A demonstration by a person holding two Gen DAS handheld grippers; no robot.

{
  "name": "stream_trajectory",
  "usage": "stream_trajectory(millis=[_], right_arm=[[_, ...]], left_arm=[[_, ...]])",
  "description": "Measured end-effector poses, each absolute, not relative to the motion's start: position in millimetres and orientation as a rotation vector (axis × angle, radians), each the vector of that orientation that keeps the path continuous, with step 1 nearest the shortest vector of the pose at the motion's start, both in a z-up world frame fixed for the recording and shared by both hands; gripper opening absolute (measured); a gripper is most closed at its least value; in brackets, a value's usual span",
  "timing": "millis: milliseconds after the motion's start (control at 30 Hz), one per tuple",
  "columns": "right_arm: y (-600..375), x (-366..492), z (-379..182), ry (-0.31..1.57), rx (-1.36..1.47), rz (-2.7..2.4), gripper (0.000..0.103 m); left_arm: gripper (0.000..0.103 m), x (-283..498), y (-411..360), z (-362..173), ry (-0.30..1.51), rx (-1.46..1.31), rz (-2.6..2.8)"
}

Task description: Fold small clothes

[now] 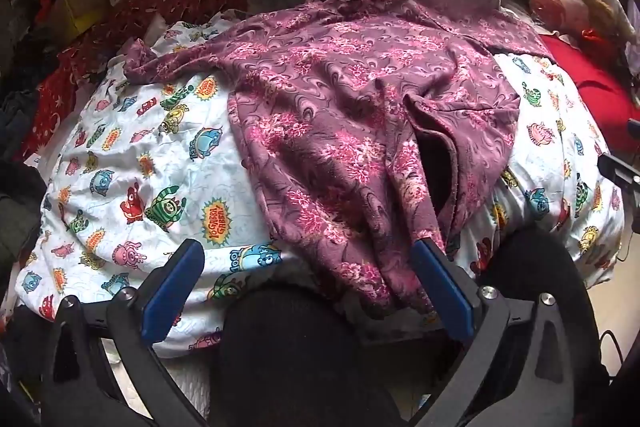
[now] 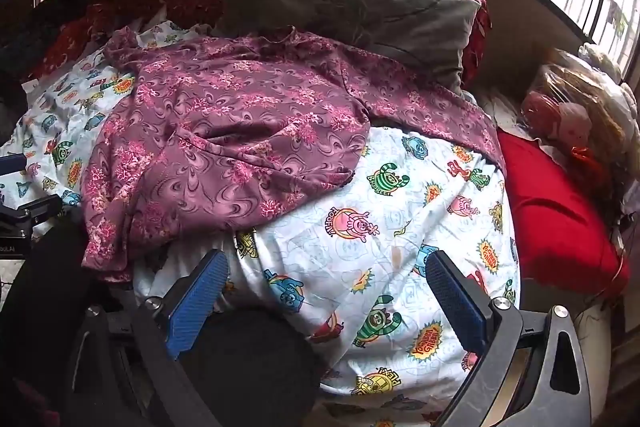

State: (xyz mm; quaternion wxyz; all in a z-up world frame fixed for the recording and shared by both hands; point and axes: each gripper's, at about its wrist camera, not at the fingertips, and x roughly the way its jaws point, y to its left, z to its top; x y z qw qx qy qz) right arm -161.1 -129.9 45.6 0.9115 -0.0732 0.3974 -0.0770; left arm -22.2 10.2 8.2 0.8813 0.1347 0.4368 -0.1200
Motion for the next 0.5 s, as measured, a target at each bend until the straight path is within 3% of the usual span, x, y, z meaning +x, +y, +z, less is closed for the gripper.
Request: stream_trajectory(millis=[500], right_arm=[[-128, -148, 39, 0.851, -0.127, -0.151, 0.099]], left_arm=[[0.103, -12, 13, -2, 0.938, 0.262, -0.255]])
